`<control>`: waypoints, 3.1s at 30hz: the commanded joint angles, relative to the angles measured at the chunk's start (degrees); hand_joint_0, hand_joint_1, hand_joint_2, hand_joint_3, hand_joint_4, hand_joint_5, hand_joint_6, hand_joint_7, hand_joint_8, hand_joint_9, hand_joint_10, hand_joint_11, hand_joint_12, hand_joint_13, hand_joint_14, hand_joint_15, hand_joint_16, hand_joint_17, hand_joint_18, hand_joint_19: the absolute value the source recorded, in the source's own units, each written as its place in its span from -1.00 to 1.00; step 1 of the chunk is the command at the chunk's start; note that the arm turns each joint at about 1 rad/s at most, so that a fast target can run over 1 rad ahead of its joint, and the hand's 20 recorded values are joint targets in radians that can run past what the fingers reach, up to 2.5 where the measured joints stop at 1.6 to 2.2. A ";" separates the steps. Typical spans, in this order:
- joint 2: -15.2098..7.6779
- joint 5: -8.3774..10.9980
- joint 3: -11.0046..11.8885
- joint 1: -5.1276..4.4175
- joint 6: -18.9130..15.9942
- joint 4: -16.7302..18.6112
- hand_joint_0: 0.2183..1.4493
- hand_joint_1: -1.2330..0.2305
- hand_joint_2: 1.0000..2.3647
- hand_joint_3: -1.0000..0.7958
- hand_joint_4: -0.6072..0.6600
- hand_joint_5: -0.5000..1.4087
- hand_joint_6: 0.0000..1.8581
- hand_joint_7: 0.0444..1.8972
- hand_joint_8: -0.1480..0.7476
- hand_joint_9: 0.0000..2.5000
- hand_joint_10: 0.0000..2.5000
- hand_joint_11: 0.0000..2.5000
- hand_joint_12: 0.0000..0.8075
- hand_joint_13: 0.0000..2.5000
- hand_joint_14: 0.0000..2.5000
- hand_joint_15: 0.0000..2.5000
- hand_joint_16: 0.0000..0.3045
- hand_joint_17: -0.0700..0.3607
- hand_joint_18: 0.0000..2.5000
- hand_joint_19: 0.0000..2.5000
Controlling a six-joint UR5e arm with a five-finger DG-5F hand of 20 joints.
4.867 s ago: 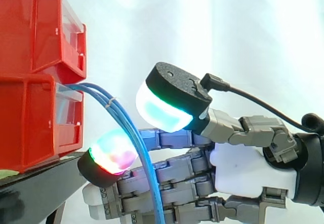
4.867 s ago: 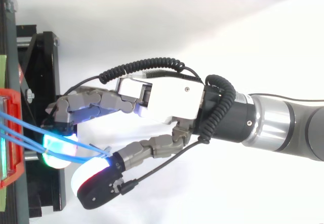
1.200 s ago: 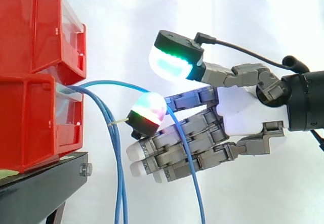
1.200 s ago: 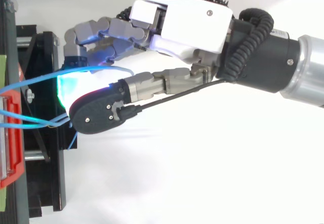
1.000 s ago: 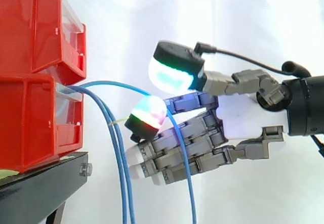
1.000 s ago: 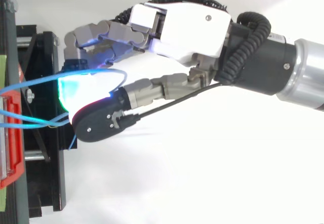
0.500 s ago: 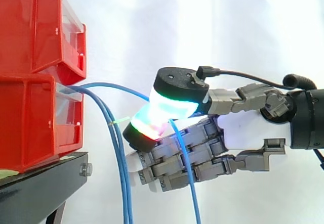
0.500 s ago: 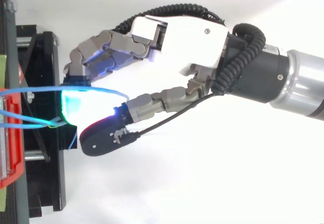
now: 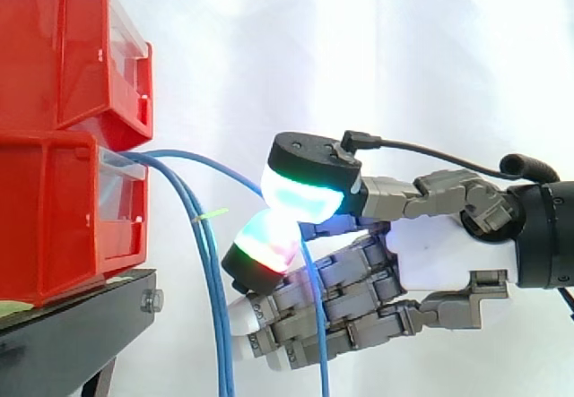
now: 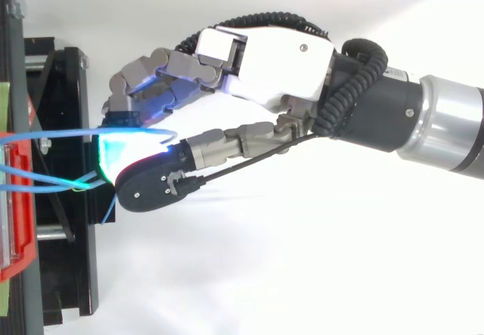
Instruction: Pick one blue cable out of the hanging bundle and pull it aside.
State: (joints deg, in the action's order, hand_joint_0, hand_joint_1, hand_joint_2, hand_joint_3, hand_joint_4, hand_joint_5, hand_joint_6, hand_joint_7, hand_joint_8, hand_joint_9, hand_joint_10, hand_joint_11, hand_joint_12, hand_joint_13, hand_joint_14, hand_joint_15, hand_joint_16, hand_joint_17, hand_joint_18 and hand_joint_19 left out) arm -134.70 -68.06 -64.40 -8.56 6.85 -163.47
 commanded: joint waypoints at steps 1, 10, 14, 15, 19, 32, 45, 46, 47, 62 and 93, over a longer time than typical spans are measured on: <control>-0.04 -0.06 -0.03 0.21 -0.70 -0.36 -0.39 -0.27 -0.98 -0.29 0.08 -0.64 -0.09 0.08 -0.15 -0.39 -0.99 -0.81 -0.28 -0.60 -1.00 -0.91 -0.81 -0.37 -0.76 -0.95; -0.47 -0.32 -0.03 0.56 -0.96 -0.36 -0.56 -0.20 -1.00 -0.44 0.16 -0.63 -0.12 -0.01 -0.11 -0.40 -0.99 -0.81 -0.20 -0.60 -1.00 -0.91 -0.76 -0.29 -0.75 -0.92; -1.09 -0.32 -0.11 0.74 -1.05 -0.09 -0.58 0.11 -1.00 -0.44 0.18 -0.57 -0.33 0.21 -0.11 -0.40 -1.00 -0.84 -0.18 -0.62 -1.00 -0.90 -0.74 -0.26 -0.77 -0.89; -1.18 -0.41 -0.11 0.83 -1.23 -0.09 -0.57 0.15 -1.00 -0.44 0.17 -0.56 -0.37 0.30 -0.11 -0.40 -0.99 -0.83 -0.19 -0.62 -1.00 -0.90 -0.74 -0.26 -0.78 -0.89; -1.79 -0.50 -0.11 1.00 -3.25 -0.18 -0.45 0.23 -1.00 -0.42 0.11 -0.54 -0.40 0.39 -0.15 -0.38 -0.99 -0.84 -0.25 -0.63 -1.00 -0.90 -0.77 -0.30 -0.81 -0.88; -1.79 -1.73 3.49 1.88 -3.34 -3.61 -0.50 0.05 -1.00 -0.41 0.14 -0.57 -0.29 0.22 -0.13 -0.38 -0.99 -0.83 -0.22 -0.62 -1.00 -0.89 -0.76 -0.29 -0.78 -0.89; -1.27 -1.64 6.92 2.67 -3.16 -8.44 -0.40 -0.07 -0.97 -0.19 0.16 -0.55 -0.30 0.30 -0.13 -0.32 -0.99 -0.82 -0.24 -0.60 -1.00 -0.89 -0.78 -0.33 -0.77 -0.89; -1.00 -1.46 7.01 2.85 -2.81 -9.15 -0.41 -0.09 -0.97 -0.16 0.15 -0.55 -0.28 0.27 -0.13 -0.32 -0.99 -0.82 -0.24 -0.60 -1.00 -0.89 -0.78 -0.33 -0.77 -0.89; -0.83 -1.46 7.01 2.85 -2.63 -9.23 -0.41 -0.11 -0.97 -0.13 0.13 -0.55 -0.27 0.27 -0.12 -0.32 -0.99 -0.80 -0.24 -0.60 -1.00 -0.89 -0.78 -0.33 -0.76 -0.90; 1.55 -1.29 6.74 3.73 1.41 -12.40 -0.47 0.17 -0.99 -0.37 0.11 -0.56 -0.21 0.19 -0.10 -0.27 -0.99 -0.77 -0.23 -0.60 -1.00 -0.89 -0.77 -0.31 -0.77 -0.88; 4.18 9.70 6.39 5.40 14.95 -15.47 -0.57 -0.01 -1.00 -0.44 0.18 -0.58 -0.20 0.13 -0.06 -0.28 -0.99 -0.76 -0.17 -0.59 -1.00 -0.89 -0.75 -0.28 -0.75 -0.90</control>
State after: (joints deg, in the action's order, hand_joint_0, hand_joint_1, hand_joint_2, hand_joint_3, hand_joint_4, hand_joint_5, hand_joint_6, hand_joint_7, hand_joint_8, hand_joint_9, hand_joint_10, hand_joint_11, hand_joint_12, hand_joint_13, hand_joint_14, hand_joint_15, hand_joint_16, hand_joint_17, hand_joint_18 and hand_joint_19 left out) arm -130.52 -58.89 -58.01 -3.22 19.17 -179.12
